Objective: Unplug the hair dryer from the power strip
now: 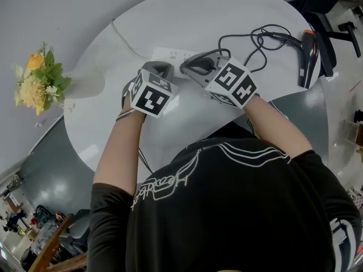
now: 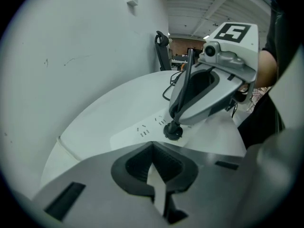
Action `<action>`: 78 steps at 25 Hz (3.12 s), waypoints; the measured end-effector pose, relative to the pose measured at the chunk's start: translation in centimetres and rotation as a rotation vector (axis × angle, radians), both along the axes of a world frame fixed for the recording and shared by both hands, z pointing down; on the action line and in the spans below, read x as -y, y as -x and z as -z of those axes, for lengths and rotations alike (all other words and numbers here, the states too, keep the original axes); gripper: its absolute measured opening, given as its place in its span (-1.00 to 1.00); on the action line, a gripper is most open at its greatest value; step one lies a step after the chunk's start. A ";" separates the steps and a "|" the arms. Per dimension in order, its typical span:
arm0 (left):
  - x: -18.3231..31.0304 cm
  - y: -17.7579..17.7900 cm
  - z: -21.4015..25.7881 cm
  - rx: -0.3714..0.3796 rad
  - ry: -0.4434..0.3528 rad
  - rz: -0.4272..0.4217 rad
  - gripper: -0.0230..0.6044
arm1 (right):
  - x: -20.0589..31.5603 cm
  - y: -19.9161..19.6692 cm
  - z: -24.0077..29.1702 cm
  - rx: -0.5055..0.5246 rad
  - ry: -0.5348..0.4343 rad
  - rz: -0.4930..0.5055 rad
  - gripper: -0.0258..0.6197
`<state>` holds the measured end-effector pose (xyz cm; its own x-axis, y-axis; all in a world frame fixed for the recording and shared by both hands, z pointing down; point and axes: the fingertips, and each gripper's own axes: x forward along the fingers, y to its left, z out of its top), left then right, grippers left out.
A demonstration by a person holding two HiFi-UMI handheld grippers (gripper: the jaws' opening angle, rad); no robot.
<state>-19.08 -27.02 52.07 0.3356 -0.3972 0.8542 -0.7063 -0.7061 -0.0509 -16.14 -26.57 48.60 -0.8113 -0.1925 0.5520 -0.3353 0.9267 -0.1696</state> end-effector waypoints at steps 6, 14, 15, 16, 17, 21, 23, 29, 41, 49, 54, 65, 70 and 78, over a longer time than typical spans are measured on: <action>0.0 0.0 0.0 -0.008 0.014 0.014 -0.92 | -1.4 0.4 0.2 -0.091 -0.165 0.133 -0.84; -0.1 -0.2 0.0 0.000 0.015 -0.002 -0.92 | -0.4 -0.1 0.2 -0.017 -0.027 0.080 -0.84; -0.1 -0.2 0.0 -0.001 0.016 -0.003 -0.92 | -0.3 -0.1 0.2 -0.009 -0.016 0.069 -0.84; 0.0 -0.2 0.0 0.000 0.017 -0.005 -0.92 | -0.3 -0.1 0.2 -0.013 -0.022 0.067 -0.84; 0.0 -0.2 0.0 0.000 0.018 -0.007 -0.92 | -0.5 0.0 0.3 -0.030 -0.048 0.077 -0.84; -0.2 -0.2 0.0 0.001 0.021 -0.007 -0.92 | -1.8 0.3 0.3 -0.123 -0.196 0.163 -0.84; -0.3 -0.2 0.0 0.003 0.020 -0.008 -0.92 | -1.9 0.3 0.2 -0.122 -0.192 0.170 -0.84; -0.3 -0.4 -0.1 0.005 0.020 -0.015 -0.92 | -0.5 -0.4 0.1 0.009 0.030 0.044 -0.84; -0.3 -0.5 0.0 0.021 0.005 -0.014 -0.92 | -1.3 -0.2 0.1 -0.059 -0.041 0.122 -0.84; -0.2 -0.5 -0.1 0.013 0.001 0.003 -0.92 | -1.6 0.9 3.0 0.003 -0.092 0.122 -0.84; -0.3 -0.4 0.0 0.004 -0.013 0.023 -0.92 | 1.0 0.6 6.9 -0.039 -0.181 0.128 -0.84; 0.0 -0.5 0.1 -0.031 0.005 0.042 -0.92 | 1.7 -1.9 4.7 0.005 -0.105 0.040 -0.84; -0.1 0.1 0.7 -0.032 -0.085 0.085 -0.92 | 1.7 -2.2 5.1 0.025 -0.105 0.003 -0.84; -1.8 0.9 4.6 -0.222 -0.119 0.253 -0.92 | -0.4 -1.7 6.5 0.051 -0.079 -0.027 -0.84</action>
